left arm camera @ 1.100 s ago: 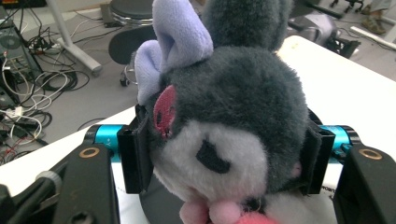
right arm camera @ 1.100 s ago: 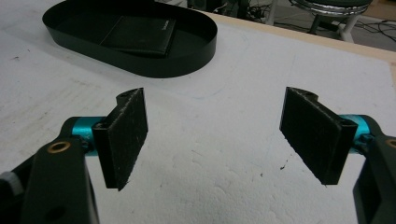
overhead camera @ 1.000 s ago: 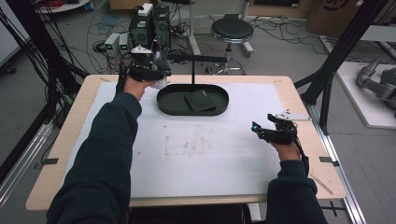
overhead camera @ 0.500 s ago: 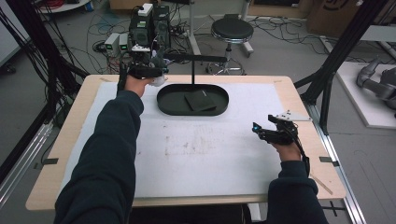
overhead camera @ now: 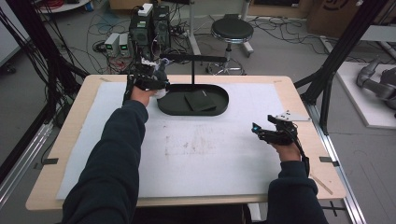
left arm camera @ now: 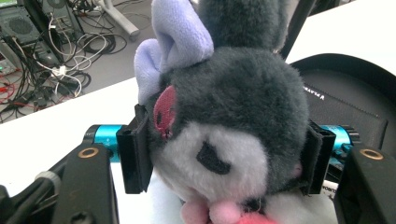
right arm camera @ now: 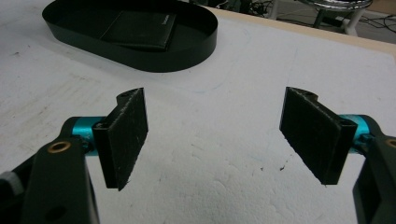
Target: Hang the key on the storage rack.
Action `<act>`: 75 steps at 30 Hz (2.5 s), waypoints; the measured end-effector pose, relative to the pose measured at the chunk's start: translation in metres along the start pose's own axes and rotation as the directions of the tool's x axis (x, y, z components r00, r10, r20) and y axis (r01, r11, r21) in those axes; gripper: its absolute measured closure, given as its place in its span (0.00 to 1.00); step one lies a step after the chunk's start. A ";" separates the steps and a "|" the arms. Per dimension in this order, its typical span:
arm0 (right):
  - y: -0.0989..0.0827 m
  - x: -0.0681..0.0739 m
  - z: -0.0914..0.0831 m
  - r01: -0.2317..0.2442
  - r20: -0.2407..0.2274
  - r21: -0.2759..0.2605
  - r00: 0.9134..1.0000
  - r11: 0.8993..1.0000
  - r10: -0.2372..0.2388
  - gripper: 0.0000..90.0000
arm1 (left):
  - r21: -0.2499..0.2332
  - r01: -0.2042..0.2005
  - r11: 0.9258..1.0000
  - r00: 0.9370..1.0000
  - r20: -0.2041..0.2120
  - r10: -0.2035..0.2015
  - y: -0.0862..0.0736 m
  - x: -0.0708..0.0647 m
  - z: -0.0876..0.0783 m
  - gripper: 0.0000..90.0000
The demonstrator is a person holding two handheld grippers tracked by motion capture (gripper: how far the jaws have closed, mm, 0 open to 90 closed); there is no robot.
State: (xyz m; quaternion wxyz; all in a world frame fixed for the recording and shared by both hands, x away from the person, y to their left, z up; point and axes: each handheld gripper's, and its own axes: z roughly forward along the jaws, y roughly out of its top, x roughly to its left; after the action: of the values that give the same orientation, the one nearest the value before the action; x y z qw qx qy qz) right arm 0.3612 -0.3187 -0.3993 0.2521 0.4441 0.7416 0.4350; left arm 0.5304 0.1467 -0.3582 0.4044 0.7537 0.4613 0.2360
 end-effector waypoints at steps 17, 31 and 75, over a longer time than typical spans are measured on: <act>0.000 0.003 -0.001 0.012 -0.005 -0.001 1.000 1.000 -0.013 0.27 | -0.043 0.026 0.999 0.999 0.029 -0.025 -0.023 0.004 -0.015 0.28; 0.000 0.009 -0.002 0.068 0.003 -0.003 0.998 0.998 -0.068 0.24 | -0.279 0.022 0.960 0.994 0.107 0.009 -0.056 -0.005 -0.103 0.24; -0.006 0.010 -0.013 0.115 0.047 0.021 0.992 0.993 -0.116 0.24 | -0.303 0.028 0.953 0.995 0.100 0.003 -0.171 -0.014 -0.152 0.24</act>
State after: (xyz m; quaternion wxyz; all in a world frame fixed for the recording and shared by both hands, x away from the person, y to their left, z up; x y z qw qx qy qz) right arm 0.3437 -0.3166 -0.3980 0.2905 0.4130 0.7638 0.4021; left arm 0.3269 0.2359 -0.4142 0.5392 0.6905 0.4036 0.2639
